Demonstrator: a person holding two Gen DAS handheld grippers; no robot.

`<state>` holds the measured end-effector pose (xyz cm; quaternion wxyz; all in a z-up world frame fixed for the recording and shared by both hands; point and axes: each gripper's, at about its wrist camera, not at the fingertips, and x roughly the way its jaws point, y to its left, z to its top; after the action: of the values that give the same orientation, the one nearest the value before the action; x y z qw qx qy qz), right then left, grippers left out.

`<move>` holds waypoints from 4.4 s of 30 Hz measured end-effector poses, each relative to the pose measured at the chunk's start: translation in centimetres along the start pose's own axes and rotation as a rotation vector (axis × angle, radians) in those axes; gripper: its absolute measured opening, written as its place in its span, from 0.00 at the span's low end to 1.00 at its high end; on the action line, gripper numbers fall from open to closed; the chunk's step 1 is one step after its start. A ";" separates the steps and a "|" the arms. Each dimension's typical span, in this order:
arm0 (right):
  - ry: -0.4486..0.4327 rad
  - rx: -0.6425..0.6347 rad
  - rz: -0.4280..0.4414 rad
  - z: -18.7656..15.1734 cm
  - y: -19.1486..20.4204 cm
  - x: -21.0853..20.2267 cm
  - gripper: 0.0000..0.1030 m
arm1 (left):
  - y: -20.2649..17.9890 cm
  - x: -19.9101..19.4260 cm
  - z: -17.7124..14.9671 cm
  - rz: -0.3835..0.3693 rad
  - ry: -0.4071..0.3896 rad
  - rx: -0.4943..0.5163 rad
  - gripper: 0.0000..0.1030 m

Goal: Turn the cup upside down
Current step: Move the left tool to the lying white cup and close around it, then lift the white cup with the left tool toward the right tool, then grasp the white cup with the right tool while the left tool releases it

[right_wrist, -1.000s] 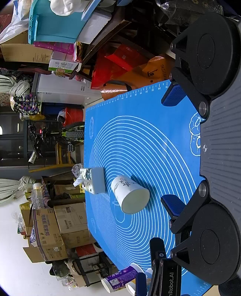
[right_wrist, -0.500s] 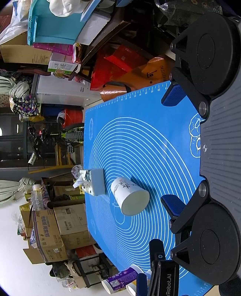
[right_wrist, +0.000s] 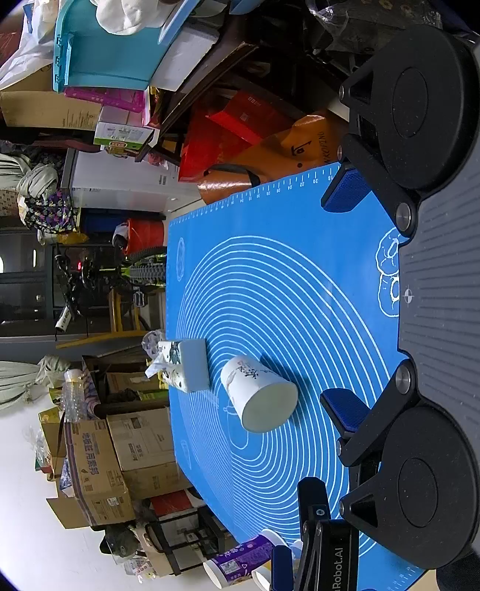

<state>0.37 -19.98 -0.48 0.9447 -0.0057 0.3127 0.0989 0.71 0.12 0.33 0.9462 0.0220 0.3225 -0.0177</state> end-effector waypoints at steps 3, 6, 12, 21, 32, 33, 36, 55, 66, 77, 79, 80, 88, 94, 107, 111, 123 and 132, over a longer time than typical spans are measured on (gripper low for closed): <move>0.000 0.000 0.000 0.0 0.0 0.0 0.98 | 0.0 0.0 0.0 0.001 -0.001 0.001 0.99; 0.002 -0.001 0.002 0.0 0.0 0.0 0.98 | -0.1 0.2 0.1 0.002 -0.001 -0.001 0.99; 0.005 0.013 0.002 -0.1 -1.0 0.8 0.98 | -0.6 0.9 0.9 -0.004 -0.001 0.000 0.99; 0.004 0.051 -0.020 1.3 -2.3 2.9 0.98 | -2.3 5.2 4.1 -0.020 -0.009 -0.008 0.99; 0.030 0.079 -0.040 1.8 -3.9 6.2 0.98 | -3.6 13.3 5.3 0.013 0.113 -0.023 0.94; 0.033 0.081 -0.040 1.8 -4.0 6.4 0.98 | -3.5 13.9 5.1 0.022 0.128 -0.017 0.89; 0.042 0.089 -0.041 1.6 -4.2 6.9 0.98 | -3.2 14.9 4.7 0.003 0.178 -0.022 0.68; 0.034 0.079 -0.013 1.0 -3.1 4.5 0.98 | -3.1 7.2 1.1 -0.025 0.179 0.007 0.62; 0.062 0.067 -0.017 0.6 -2.6 3.9 0.98 | -2.7 7.9 -0.5 -0.035 0.226 -0.019 0.74; 0.056 0.065 -0.011 0.9 -2.0 3.3 0.98 | -1.8 6.8 -0.2 -0.074 0.214 -0.069 0.90; 0.053 0.071 -0.006 1.0 -2.0 2.9 0.98 | -1.7 6.2 -0.1 -0.074 0.200 -0.071 0.90; 0.051 0.073 -0.003 1.1 -1.9 2.8 0.98 | -1.6 5.8 0.0 -0.069 0.185 -0.075 0.90; 0.039 0.056 0.027 2.3 -0.4 1.1 0.98 | 0.0 2.4 0.8 -0.020 0.117 -0.059 0.90; 0.064 0.034 0.068 3.2 2.5 1.3 0.98 | 3.0 0.6 1.2 0.021 0.090 -0.075 0.91; 0.188 0.112 0.205 5.4 7.8 6.3 0.97 | 7.9 1.5 0.9 0.149 0.065 -0.130 0.91; 0.282 0.182 0.213 5.4 7.8 9.5 0.92 | 8.4 2.0 0.6 0.166 0.069 -0.115 0.91; 0.438 0.141 0.244 5.1 8.6 12.6 0.62 | 7.7 2.6 0.0 0.142 0.069 -0.095 0.91; -0.019 -0.031 0.079 5.3 9.7 7.9 0.62 | 7.6 2.2 0.0 0.145 0.040 -0.110 0.91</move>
<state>7.86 -8.67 -0.41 0.9428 -0.0073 0.3020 0.1411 2.83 7.71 -0.74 0.9380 -0.0064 0.3395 0.0692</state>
